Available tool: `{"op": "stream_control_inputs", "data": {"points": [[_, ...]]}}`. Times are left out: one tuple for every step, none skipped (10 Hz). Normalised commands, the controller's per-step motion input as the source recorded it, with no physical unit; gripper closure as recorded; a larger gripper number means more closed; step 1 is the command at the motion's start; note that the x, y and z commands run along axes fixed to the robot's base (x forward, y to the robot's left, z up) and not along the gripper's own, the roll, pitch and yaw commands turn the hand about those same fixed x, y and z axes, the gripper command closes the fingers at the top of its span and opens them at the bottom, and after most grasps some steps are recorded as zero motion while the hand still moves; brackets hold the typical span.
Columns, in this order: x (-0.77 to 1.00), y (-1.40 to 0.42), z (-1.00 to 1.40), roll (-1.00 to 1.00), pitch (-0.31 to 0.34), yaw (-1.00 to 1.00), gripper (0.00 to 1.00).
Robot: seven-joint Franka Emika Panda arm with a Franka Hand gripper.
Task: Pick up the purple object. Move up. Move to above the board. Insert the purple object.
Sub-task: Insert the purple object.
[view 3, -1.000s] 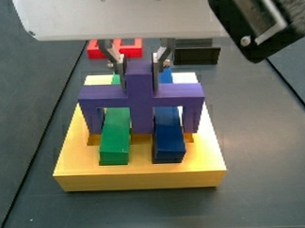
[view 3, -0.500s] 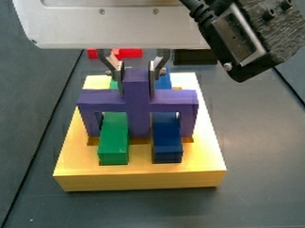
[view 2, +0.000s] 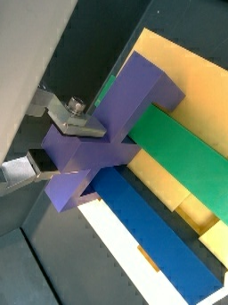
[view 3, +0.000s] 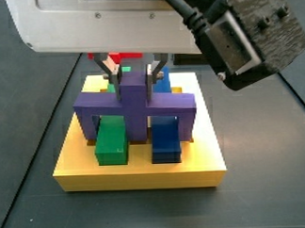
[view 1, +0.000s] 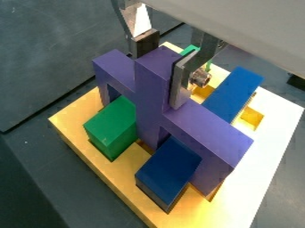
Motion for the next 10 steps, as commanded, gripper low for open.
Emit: {"op": "stream_control_inputs", "data": {"points": [[0.00,0.00,-0.24,0.20,0.001,0.00,1.00],[0.00,-0.04,-0.29,0.26,0.016,0.00,1.00],[0.02,-0.14,-0.36,0.34,0.039,0.00,1.00],[0.07,-0.15,-0.40,0.41,0.051,0.00,1.00],[0.09,-0.12,-0.38,0.39,0.051,0.00,1.00],[0.07,-0.05,-0.29,0.26,0.059,0.00,1.00],[0.13,0.00,-0.27,0.10,0.040,0.00,1.00],[0.14,0.00,-0.31,0.02,0.016,0.00,1.00],[0.20,0.00,-0.32,0.00,0.003,0.01,1.00],[0.24,0.00,-0.34,-0.02,0.000,0.04,1.00]]}}
